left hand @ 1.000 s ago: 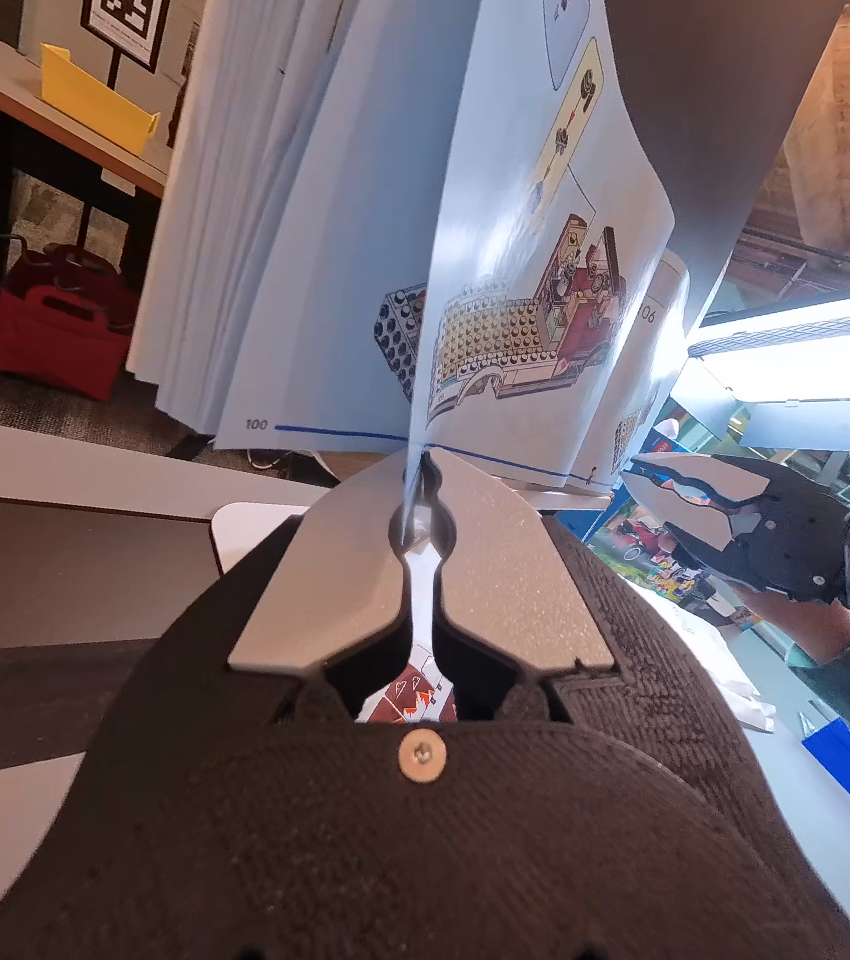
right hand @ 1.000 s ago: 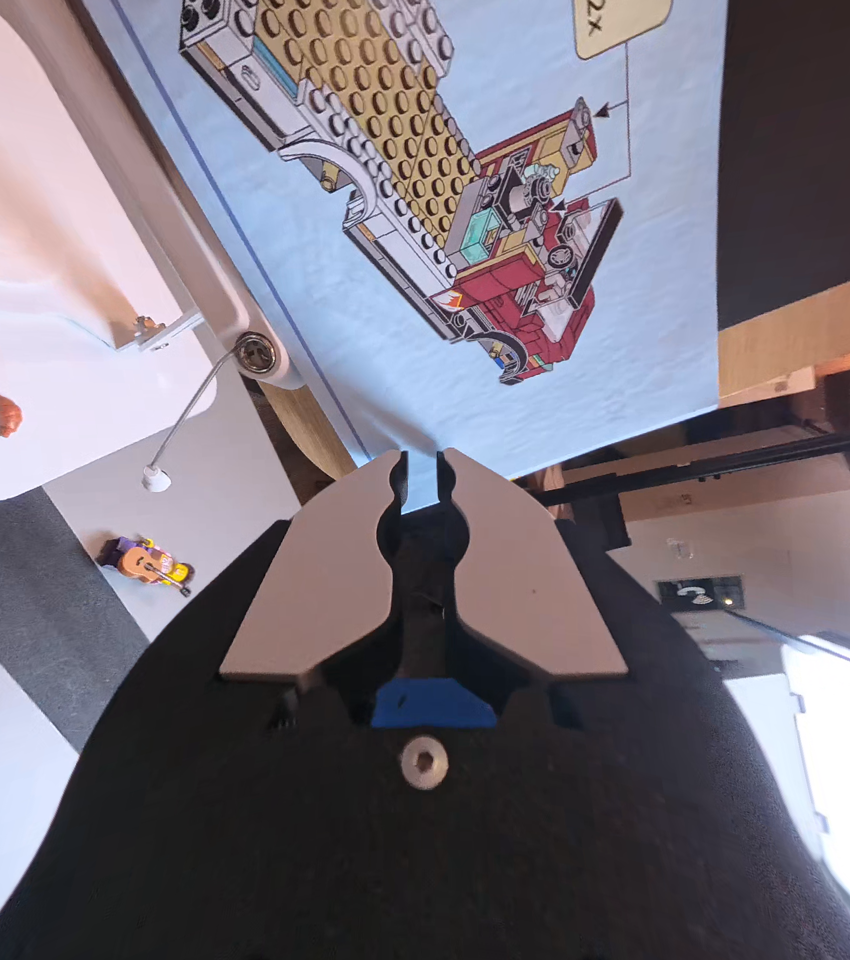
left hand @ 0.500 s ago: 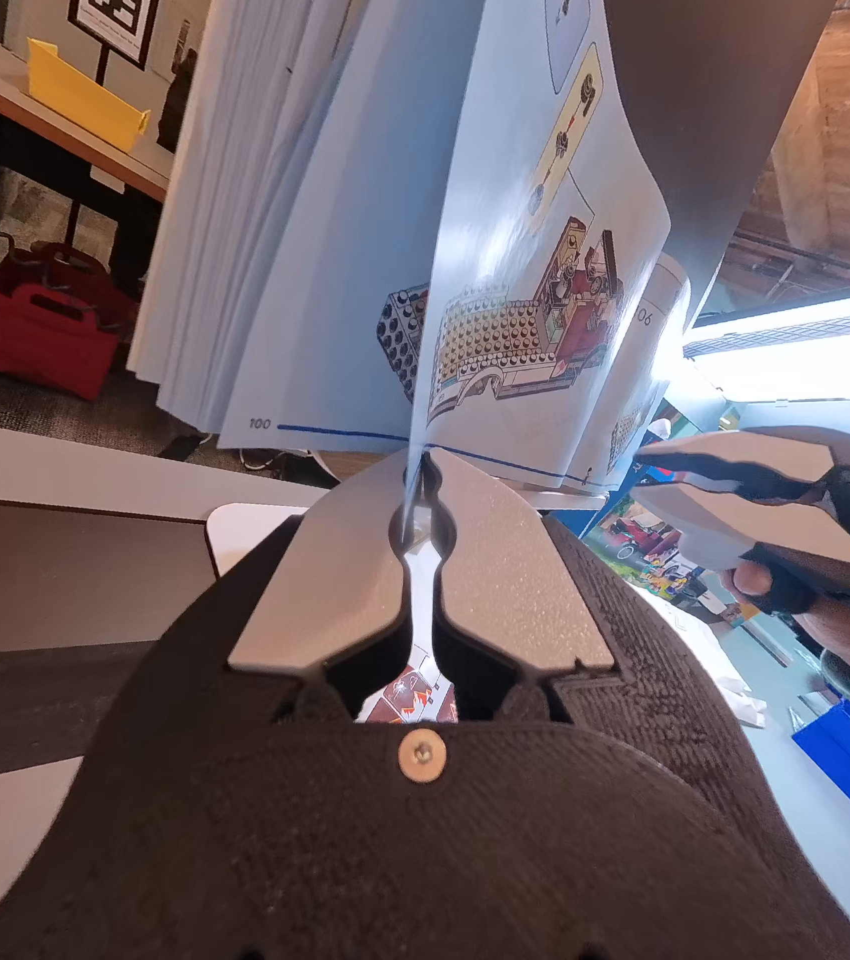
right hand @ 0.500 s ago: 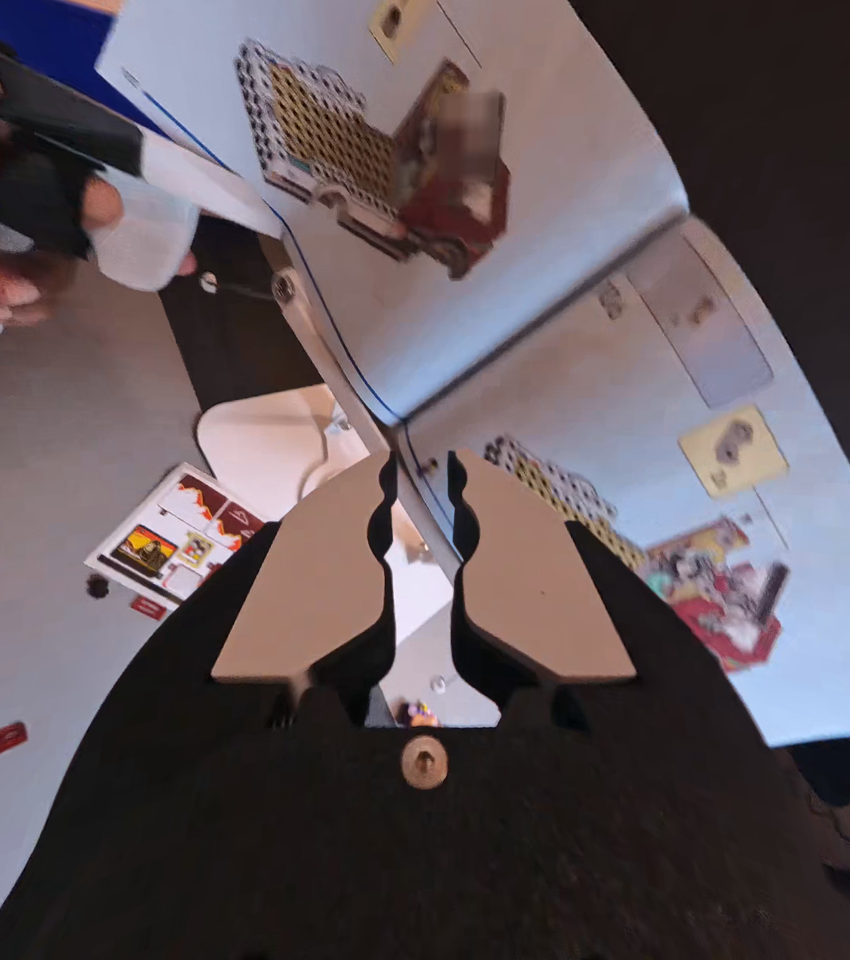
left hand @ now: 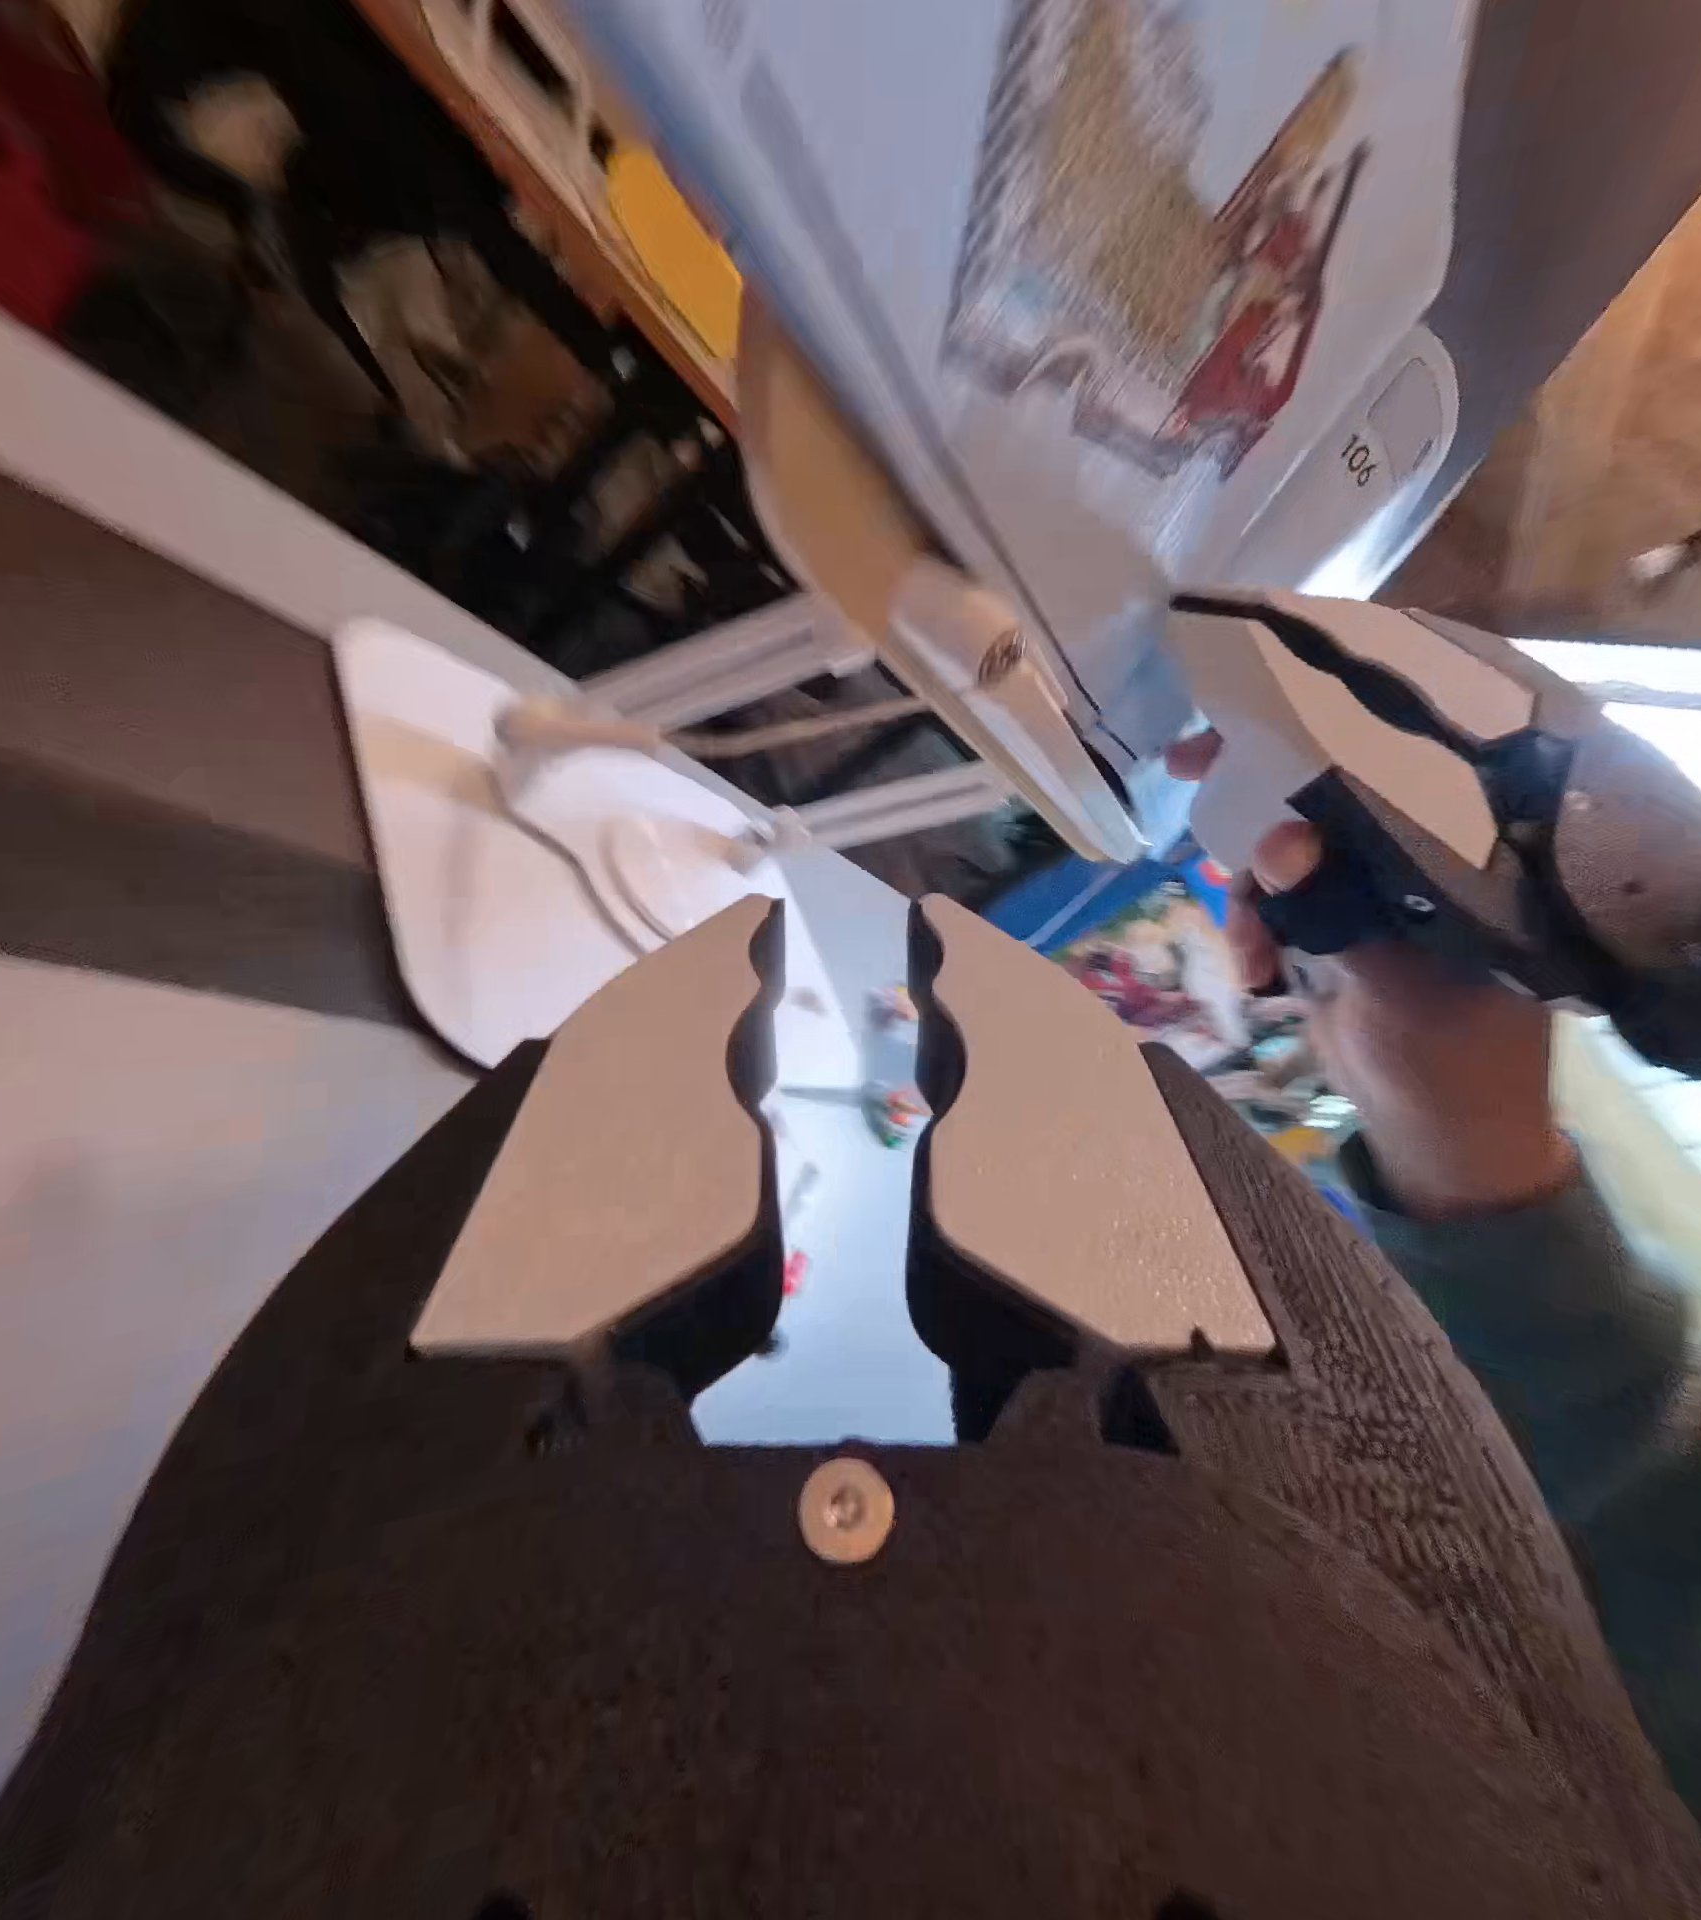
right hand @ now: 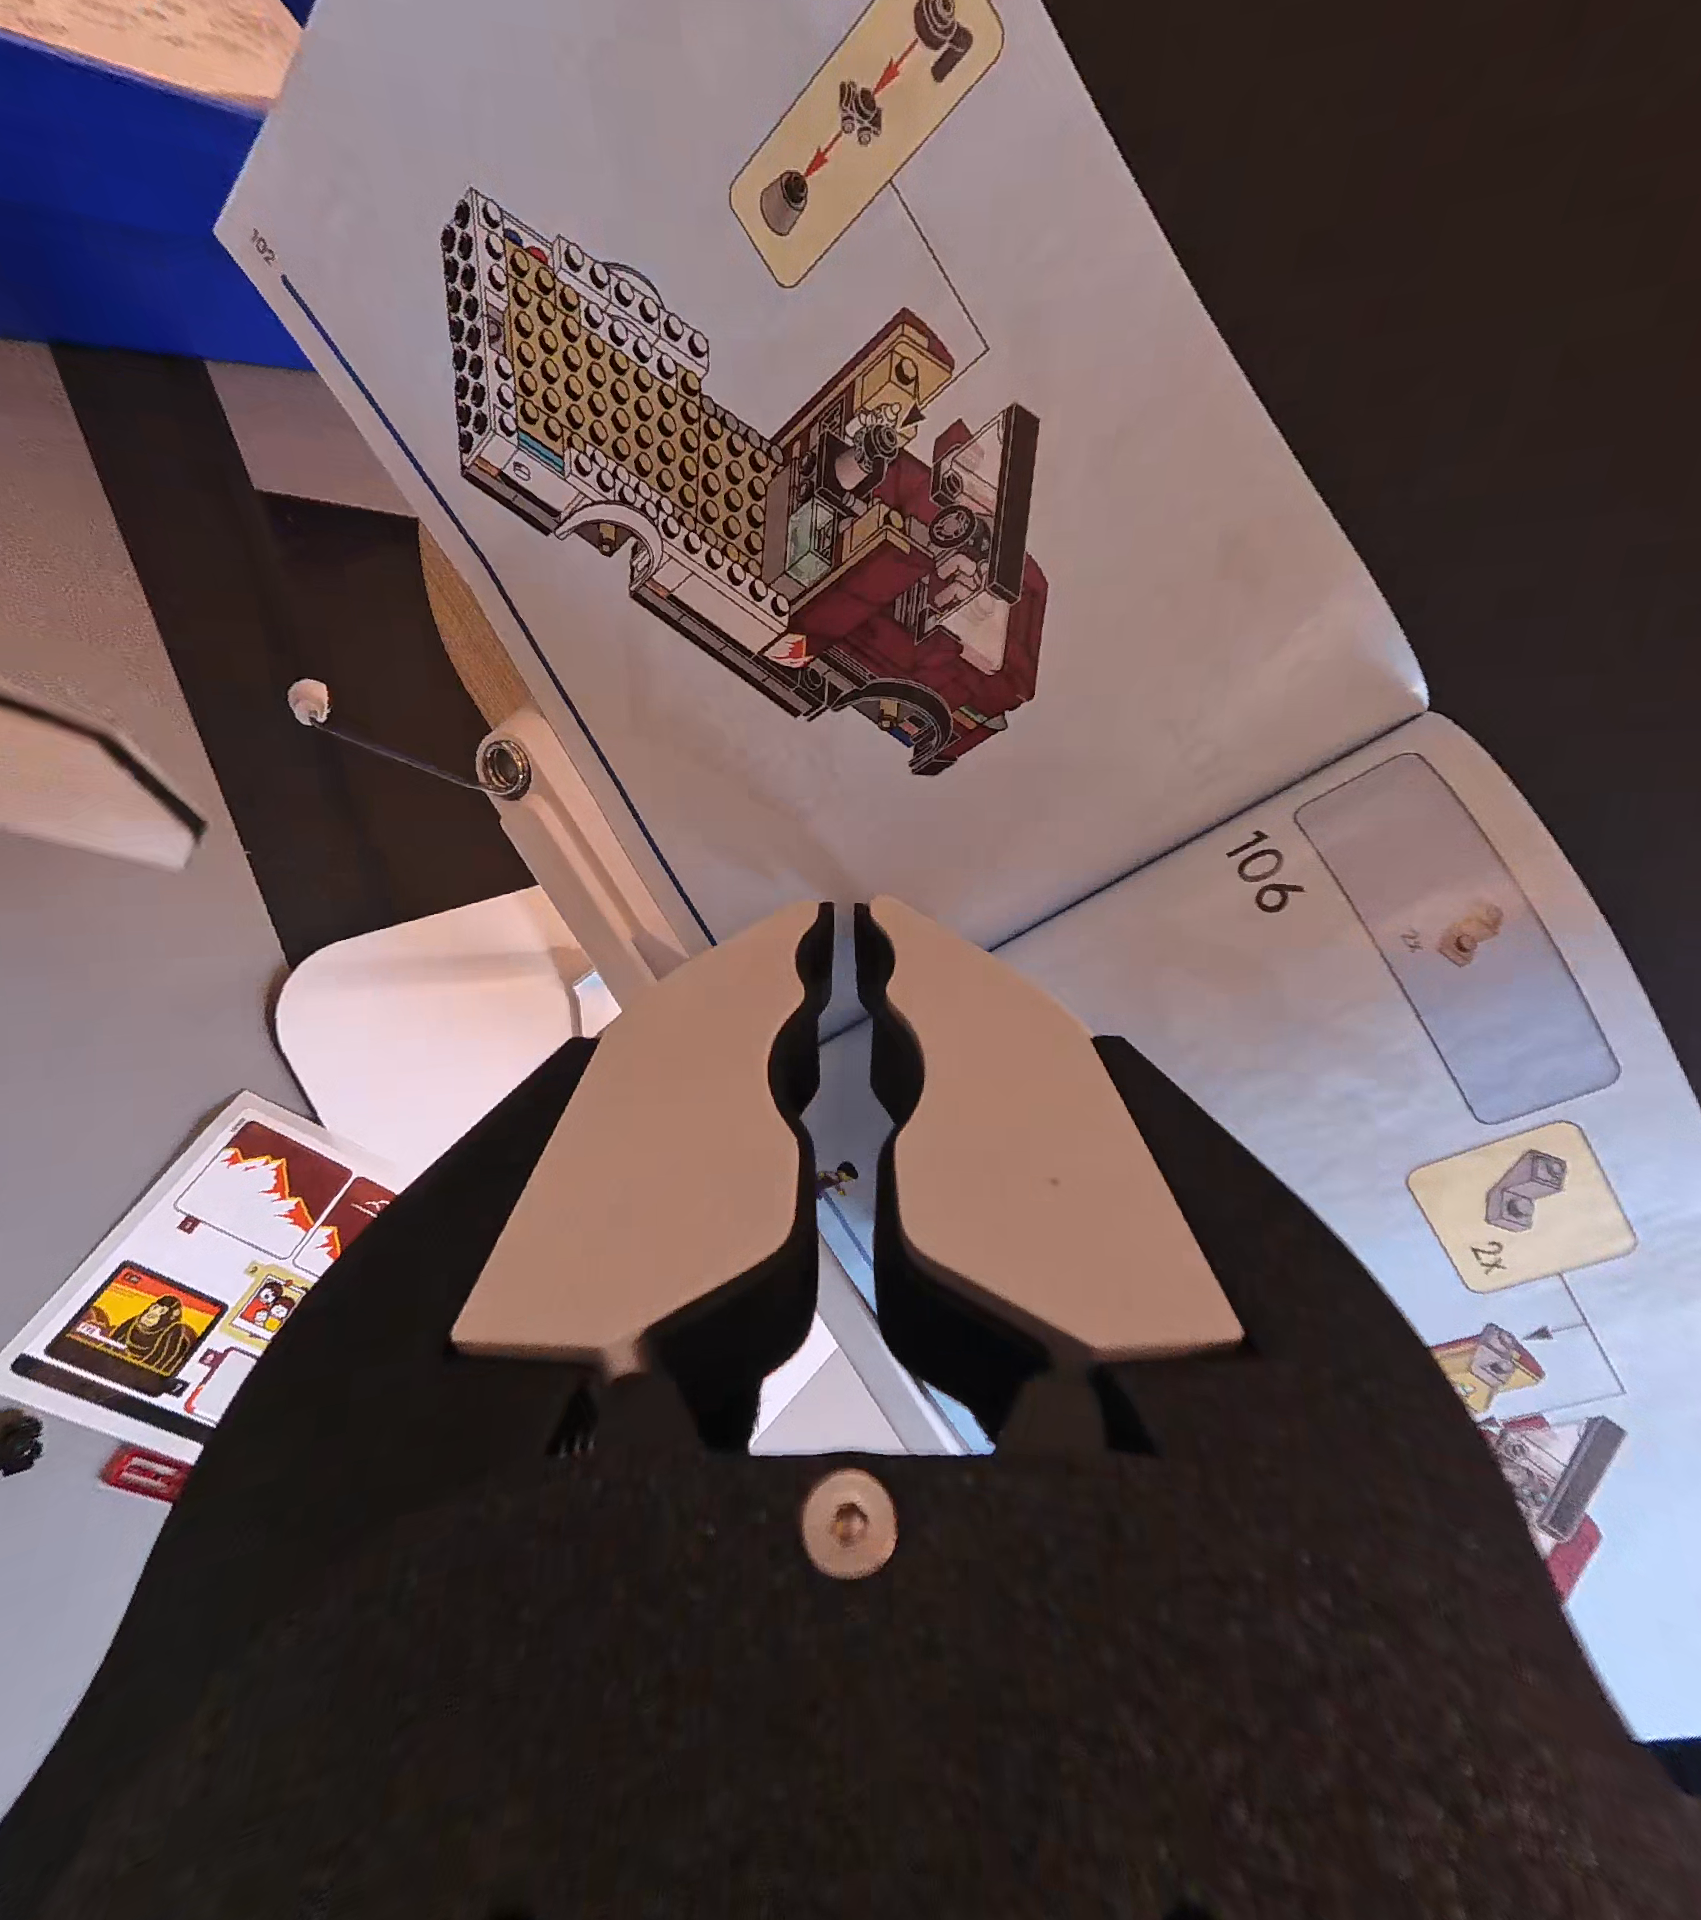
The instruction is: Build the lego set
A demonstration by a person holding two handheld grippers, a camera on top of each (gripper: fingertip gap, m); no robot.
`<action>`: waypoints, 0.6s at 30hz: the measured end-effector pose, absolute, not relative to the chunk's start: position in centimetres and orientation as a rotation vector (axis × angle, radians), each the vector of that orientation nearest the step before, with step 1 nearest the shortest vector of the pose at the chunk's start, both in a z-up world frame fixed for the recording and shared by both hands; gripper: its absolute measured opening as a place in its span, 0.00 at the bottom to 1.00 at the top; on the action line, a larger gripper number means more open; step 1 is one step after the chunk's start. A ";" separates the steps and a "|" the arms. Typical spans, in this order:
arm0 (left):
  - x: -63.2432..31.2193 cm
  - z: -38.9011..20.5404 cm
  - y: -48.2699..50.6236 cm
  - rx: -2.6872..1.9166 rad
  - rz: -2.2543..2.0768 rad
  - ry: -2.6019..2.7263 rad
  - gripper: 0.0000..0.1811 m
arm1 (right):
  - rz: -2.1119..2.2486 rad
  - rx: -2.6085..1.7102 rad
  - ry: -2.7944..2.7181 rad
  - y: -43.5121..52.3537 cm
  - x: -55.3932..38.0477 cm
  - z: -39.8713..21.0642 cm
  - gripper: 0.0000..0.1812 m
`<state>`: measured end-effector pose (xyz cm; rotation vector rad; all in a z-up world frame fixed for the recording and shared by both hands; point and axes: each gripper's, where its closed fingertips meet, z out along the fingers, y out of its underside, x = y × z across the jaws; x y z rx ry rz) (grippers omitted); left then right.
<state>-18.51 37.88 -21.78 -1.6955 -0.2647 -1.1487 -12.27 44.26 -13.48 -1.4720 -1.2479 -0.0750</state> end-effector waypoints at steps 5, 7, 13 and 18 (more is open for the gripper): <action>-18.4 -21.7 40.3 -1.464 -1.466 -0.556 0.21 | -0.047 -1.482 -1.249 44.3 -12.2 -13.4 0.01; -20.3 -21.7 41.3 -1.356 -1.433 -0.671 0.16 | -0.035 -1.490 -1.248 44.4 -12.2 -13.4 0.01; -22.3 -16.7 40.4 -1.218 -1.270 -0.527 0.02 | -0.021 -1.508 -1.248 44.5 -12.2 -13.4 0.00; -19.6 -12.7 40.3 -1.438 -0.807 -0.120 0.01 | 0.027 -1.530 -1.229 44.6 -12.4 -13.5 0.00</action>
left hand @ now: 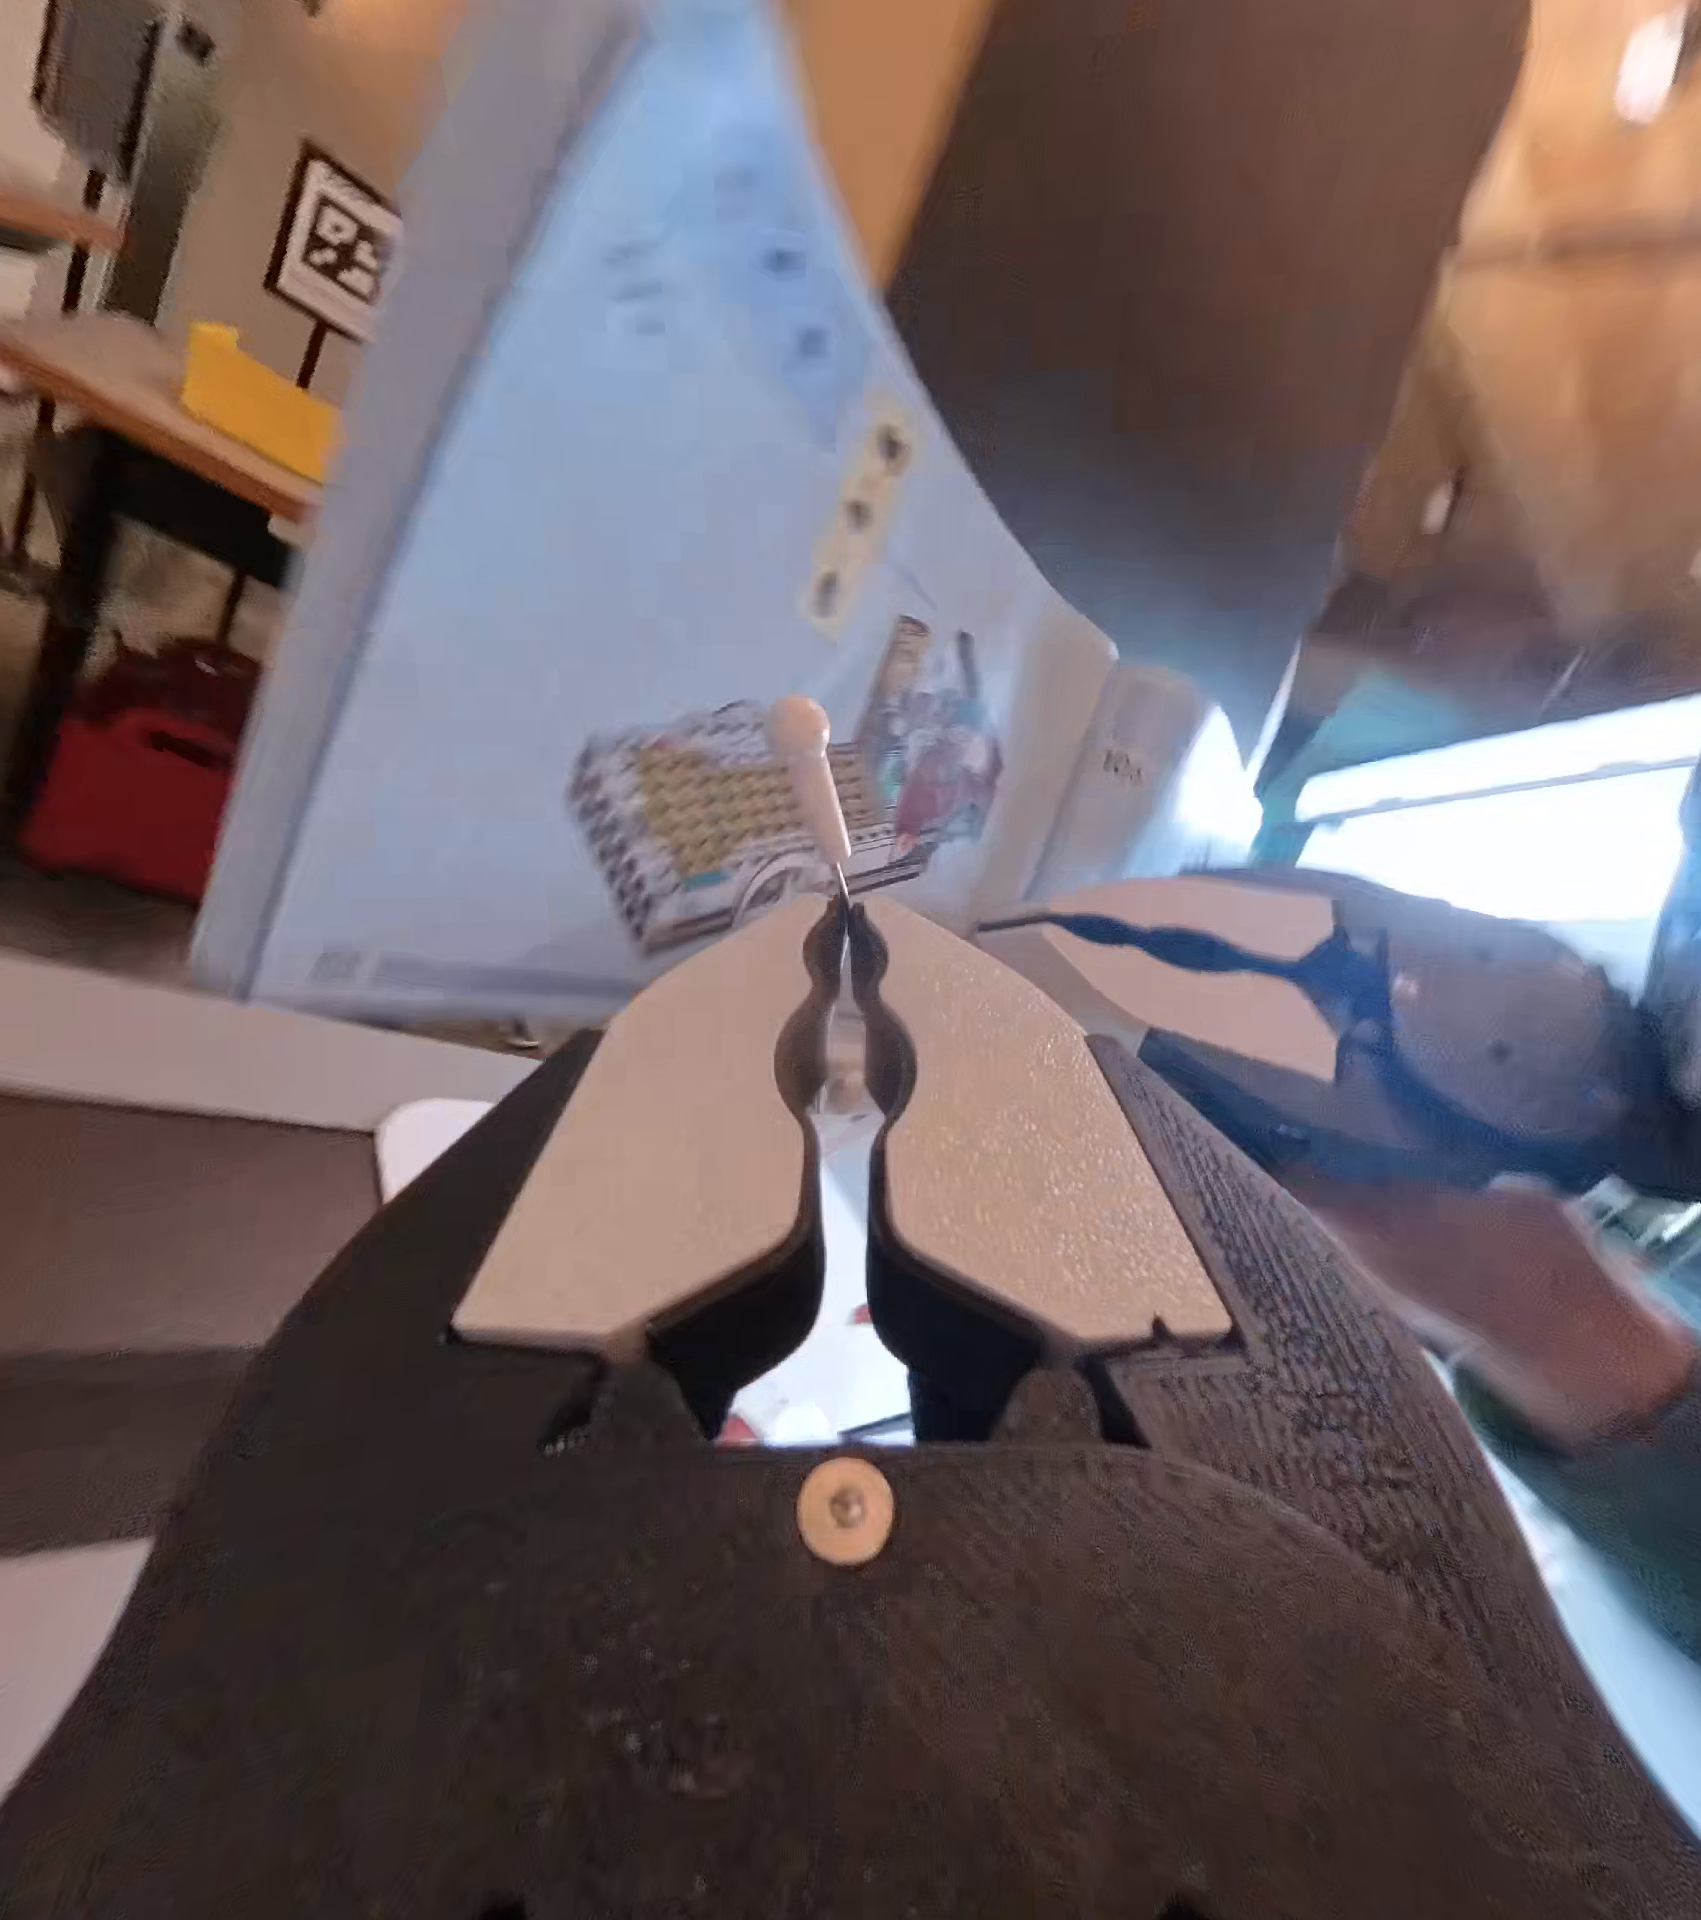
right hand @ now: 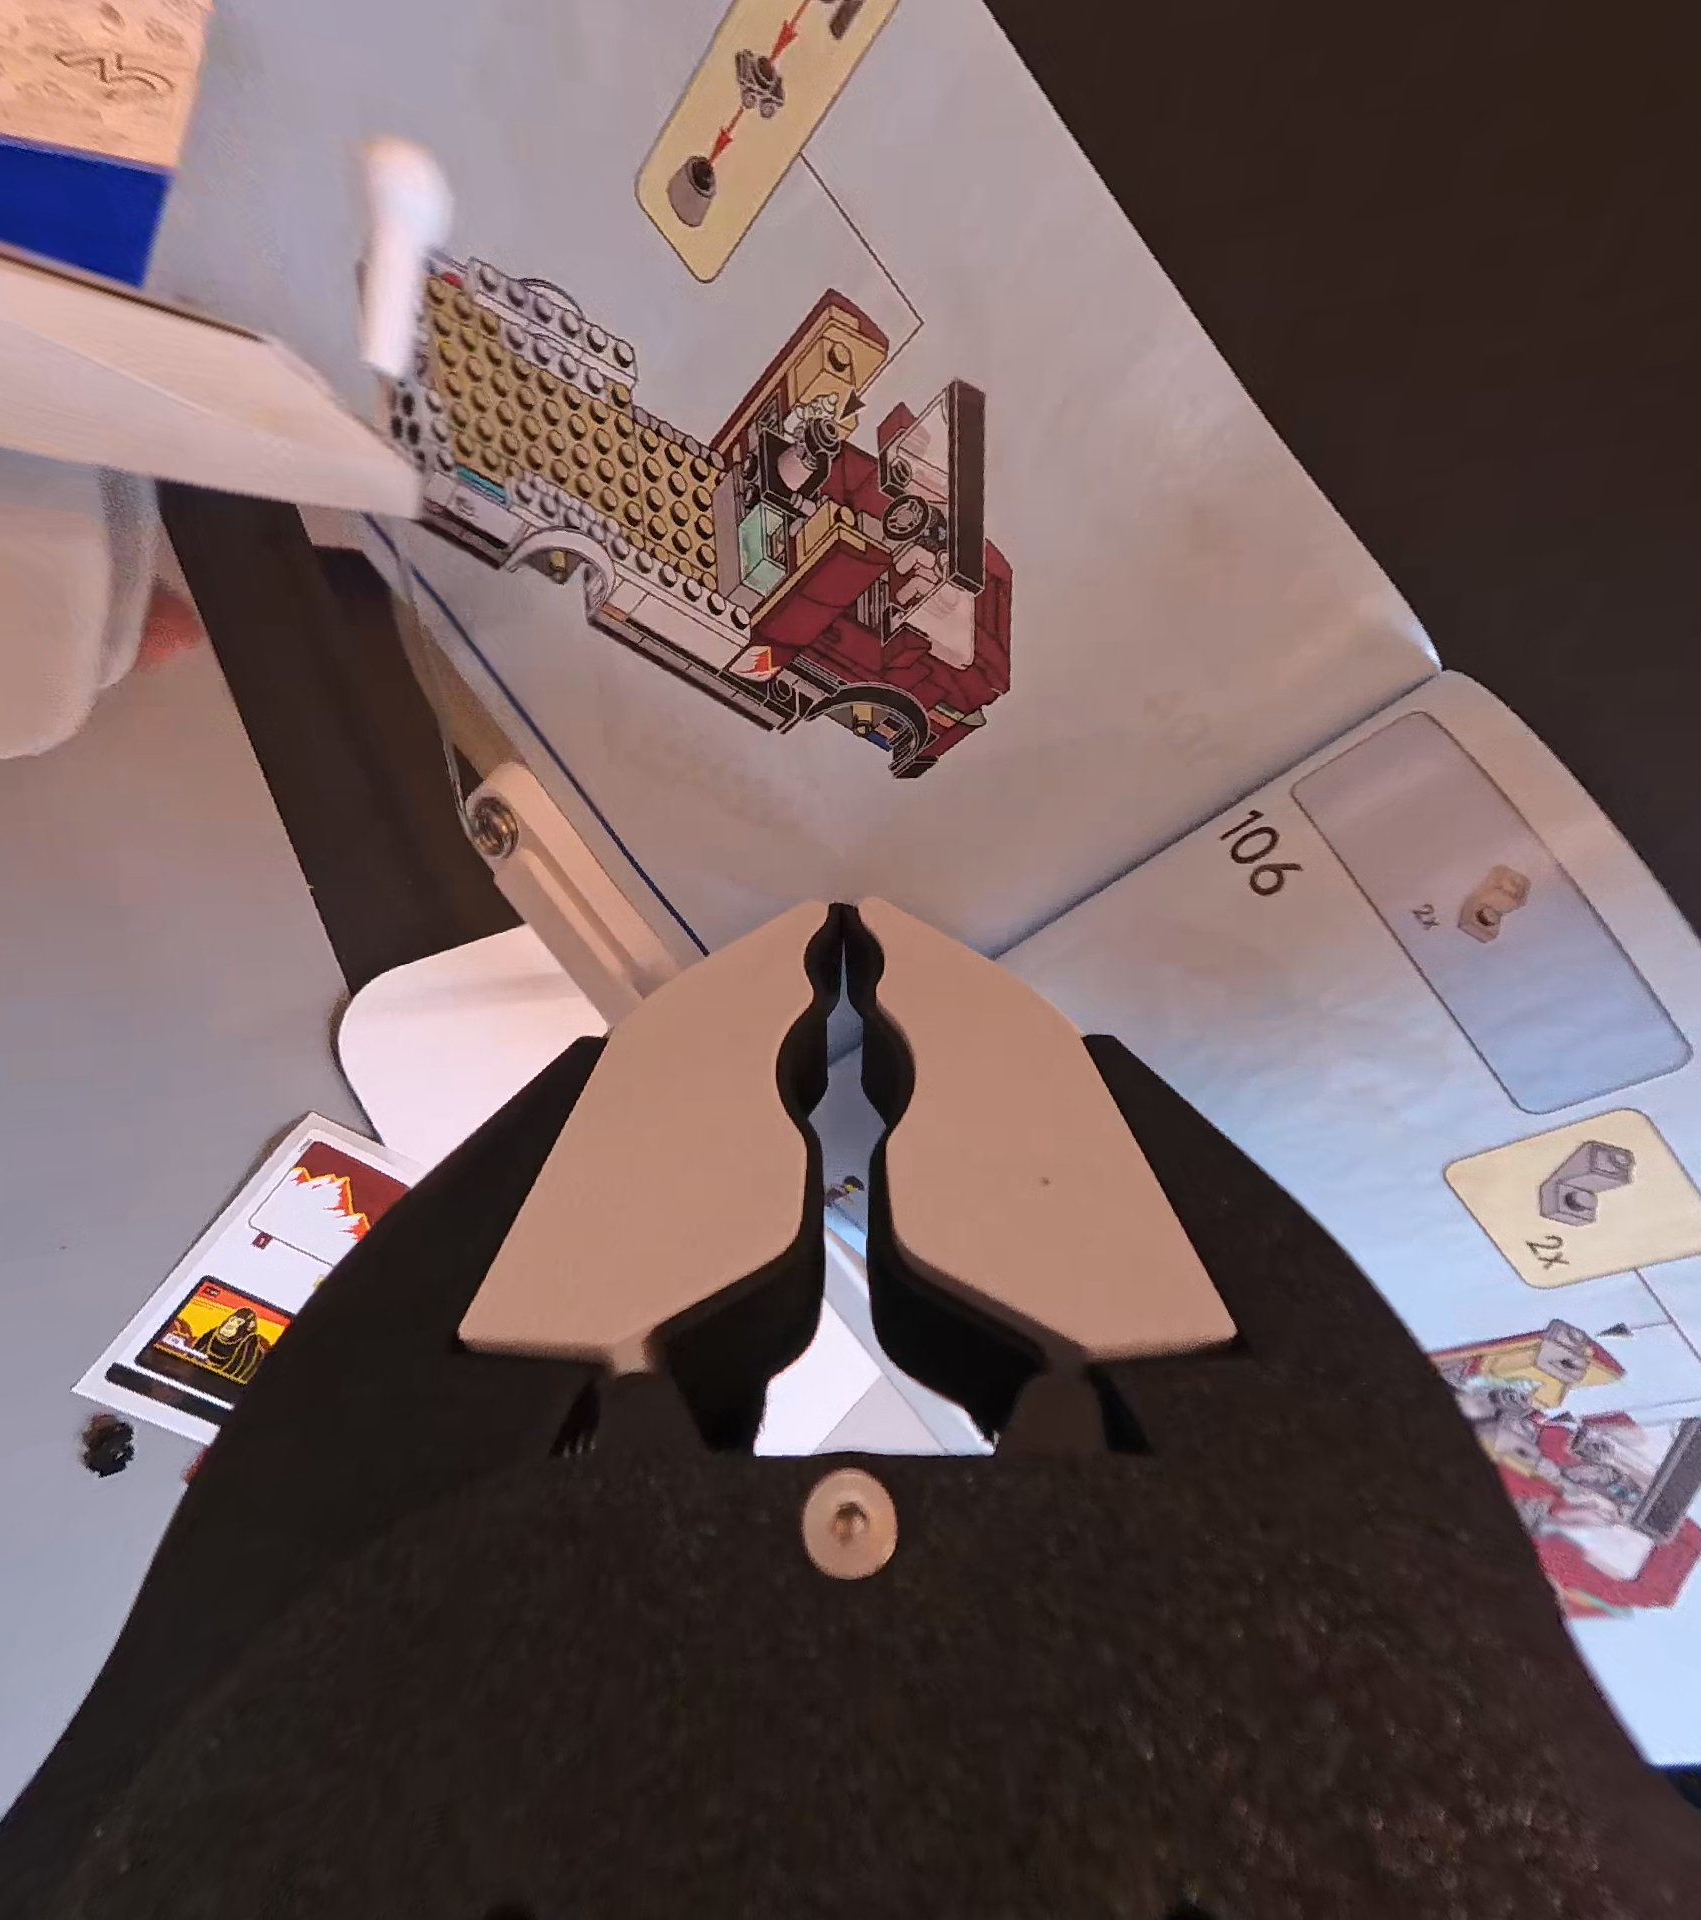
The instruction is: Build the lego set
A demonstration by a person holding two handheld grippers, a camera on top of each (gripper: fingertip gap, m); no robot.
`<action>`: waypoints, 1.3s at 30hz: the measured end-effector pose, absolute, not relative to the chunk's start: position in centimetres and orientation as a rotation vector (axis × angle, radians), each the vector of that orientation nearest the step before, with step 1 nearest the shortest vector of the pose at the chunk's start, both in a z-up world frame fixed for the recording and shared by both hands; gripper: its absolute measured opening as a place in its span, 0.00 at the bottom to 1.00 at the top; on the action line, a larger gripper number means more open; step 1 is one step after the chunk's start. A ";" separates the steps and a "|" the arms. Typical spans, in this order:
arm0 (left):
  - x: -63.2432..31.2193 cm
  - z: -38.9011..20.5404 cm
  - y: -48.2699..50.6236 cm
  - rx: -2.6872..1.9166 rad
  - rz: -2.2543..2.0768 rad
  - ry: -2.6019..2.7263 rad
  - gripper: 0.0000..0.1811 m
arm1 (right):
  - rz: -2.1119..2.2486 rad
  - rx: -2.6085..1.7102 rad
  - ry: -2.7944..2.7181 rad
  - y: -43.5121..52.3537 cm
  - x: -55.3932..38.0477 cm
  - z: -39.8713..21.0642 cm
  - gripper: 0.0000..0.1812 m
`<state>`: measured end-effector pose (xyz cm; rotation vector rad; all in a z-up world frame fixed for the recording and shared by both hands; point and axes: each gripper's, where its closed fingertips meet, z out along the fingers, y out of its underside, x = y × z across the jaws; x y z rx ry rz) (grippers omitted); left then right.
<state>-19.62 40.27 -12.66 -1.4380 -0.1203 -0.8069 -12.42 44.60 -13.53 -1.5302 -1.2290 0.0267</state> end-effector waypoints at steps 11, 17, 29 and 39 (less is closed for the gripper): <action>-12.1 -13.5 42.8 -1.692 -0.153 0.690 0.01 | 0.123 -1.517 -1.242 43.8 -12.1 -13.7 0.06; -12.1 -13.5 42.5 -1.667 -0.094 0.738 0.01 | 0.177 -1.520 -1.192 42.9 -9.0 -14.0 0.10; -9.4 -11.4 40.0 -1.549 0.030 0.787 0.04 | 0.118 -1.708 -0.904 43.5 3.8 -20.4 0.14; -5.5 -15.6 45.0 -1.733 0.342 0.952 0.00 | -0.142 -1.659 -0.815 47.5 4.4 -22.5 0.01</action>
